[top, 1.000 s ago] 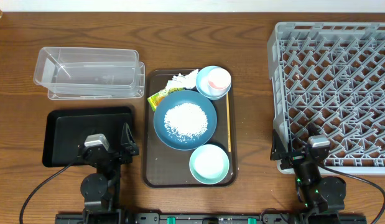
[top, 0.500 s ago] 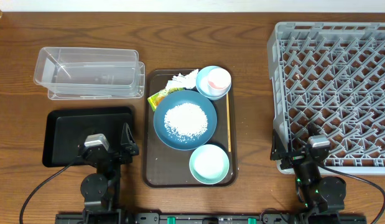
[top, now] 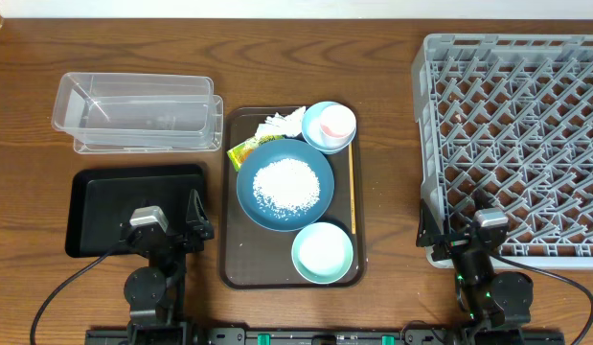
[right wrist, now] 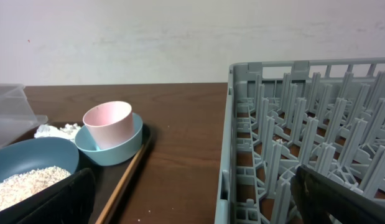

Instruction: Sort waste into correct bins and load items into the dishwasher rack

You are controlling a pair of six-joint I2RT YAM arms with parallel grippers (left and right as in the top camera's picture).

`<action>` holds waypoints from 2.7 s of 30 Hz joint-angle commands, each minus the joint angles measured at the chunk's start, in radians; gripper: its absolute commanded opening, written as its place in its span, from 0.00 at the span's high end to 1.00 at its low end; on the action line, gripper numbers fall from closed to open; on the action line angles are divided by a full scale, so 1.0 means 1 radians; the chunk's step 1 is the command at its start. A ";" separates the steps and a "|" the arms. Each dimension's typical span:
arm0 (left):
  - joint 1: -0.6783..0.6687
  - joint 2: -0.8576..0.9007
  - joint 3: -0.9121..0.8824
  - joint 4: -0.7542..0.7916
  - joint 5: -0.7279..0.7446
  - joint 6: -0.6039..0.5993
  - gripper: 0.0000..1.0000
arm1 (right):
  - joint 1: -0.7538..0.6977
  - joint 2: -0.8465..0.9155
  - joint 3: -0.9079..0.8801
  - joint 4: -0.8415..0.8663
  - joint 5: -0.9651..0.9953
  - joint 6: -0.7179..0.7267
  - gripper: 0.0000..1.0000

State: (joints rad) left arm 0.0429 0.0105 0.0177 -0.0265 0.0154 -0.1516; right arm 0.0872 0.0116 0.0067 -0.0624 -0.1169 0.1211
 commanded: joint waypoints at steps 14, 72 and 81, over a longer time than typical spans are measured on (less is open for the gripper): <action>0.000 -0.006 -0.014 -0.047 -0.039 0.020 0.05 | -0.011 -0.006 -0.001 -0.004 0.005 -0.010 0.01; -0.104 0.940 1.015 -0.648 0.911 -0.133 0.05 | -0.011 -0.006 -0.001 -0.004 0.005 -0.010 0.01; -0.611 1.268 1.373 -0.996 0.178 -0.077 0.05 | -0.011 -0.006 -0.001 -0.004 0.005 -0.010 0.01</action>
State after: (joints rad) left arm -0.4679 1.2045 1.3396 -1.0218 0.4427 -0.2604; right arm 0.0872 0.0116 0.0067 -0.0628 -0.1146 0.1211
